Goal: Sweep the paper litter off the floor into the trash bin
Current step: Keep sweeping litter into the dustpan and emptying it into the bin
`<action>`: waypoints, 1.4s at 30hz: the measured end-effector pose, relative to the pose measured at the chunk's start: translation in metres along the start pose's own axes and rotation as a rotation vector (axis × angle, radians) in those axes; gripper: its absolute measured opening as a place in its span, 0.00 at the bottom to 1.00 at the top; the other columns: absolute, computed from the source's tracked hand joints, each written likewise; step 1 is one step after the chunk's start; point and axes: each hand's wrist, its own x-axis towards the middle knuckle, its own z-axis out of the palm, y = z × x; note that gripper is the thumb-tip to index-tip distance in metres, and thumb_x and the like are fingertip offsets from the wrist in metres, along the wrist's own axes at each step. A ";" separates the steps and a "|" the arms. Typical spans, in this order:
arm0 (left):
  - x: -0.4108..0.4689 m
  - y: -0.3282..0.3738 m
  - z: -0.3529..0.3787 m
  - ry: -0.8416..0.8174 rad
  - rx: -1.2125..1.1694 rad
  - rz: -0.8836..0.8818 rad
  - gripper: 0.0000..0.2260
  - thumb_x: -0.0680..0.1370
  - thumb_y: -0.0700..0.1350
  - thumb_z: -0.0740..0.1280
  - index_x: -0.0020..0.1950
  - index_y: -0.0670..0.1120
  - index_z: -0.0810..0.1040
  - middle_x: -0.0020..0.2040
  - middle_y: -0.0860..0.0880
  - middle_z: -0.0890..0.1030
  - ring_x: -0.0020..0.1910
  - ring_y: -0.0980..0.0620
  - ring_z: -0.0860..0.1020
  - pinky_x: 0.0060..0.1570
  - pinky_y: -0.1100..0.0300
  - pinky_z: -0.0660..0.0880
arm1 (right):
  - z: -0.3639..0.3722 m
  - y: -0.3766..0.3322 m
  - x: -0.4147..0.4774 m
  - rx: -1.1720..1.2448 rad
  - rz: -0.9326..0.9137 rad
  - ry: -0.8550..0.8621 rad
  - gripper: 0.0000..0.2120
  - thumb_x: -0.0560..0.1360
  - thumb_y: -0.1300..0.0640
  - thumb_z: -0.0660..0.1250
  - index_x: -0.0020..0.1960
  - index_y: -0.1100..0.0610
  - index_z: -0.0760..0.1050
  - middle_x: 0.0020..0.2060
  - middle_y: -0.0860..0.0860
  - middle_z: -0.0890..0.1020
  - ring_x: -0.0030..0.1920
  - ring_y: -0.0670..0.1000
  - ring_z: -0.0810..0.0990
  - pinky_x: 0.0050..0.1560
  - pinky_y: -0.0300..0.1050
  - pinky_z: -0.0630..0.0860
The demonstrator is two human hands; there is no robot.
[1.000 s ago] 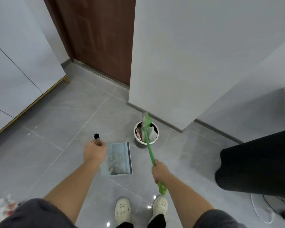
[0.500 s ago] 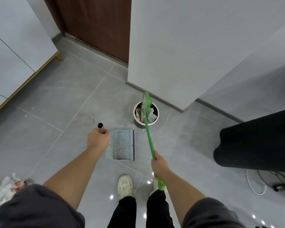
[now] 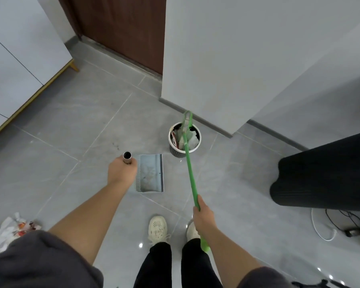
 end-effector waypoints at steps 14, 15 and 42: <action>-0.088 -0.036 -0.005 0.112 -0.076 0.050 0.15 0.78 0.44 0.59 0.31 0.42 0.68 0.32 0.40 0.77 0.33 0.41 0.73 0.35 0.55 0.69 | -0.017 0.039 -0.069 -0.021 -0.172 0.119 0.25 0.82 0.54 0.51 0.77 0.42 0.50 0.34 0.50 0.74 0.29 0.46 0.71 0.27 0.39 0.69; -0.099 -0.043 -0.008 0.125 -0.086 0.046 0.16 0.78 0.44 0.59 0.31 0.43 0.67 0.30 0.42 0.74 0.33 0.41 0.72 0.34 0.56 0.68 | -0.017 0.042 -0.074 -0.045 -0.196 0.119 0.26 0.82 0.54 0.51 0.77 0.42 0.49 0.33 0.50 0.74 0.28 0.47 0.71 0.26 0.39 0.69; -0.129 -0.373 -0.274 0.195 -0.139 -0.246 0.13 0.77 0.47 0.61 0.33 0.44 0.73 0.34 0.39 0.81 0.37 0.39 0.81 0.36 0.55 0.74 | 0.290 -0.156 -0.214 -0.627 -0.074 -0.310 0.07 0.77 0.64 0.55 0.46 0.66 0.70 0.31 0.57 0.72 0.30 0.52 0.69 0.38 0.44 0.68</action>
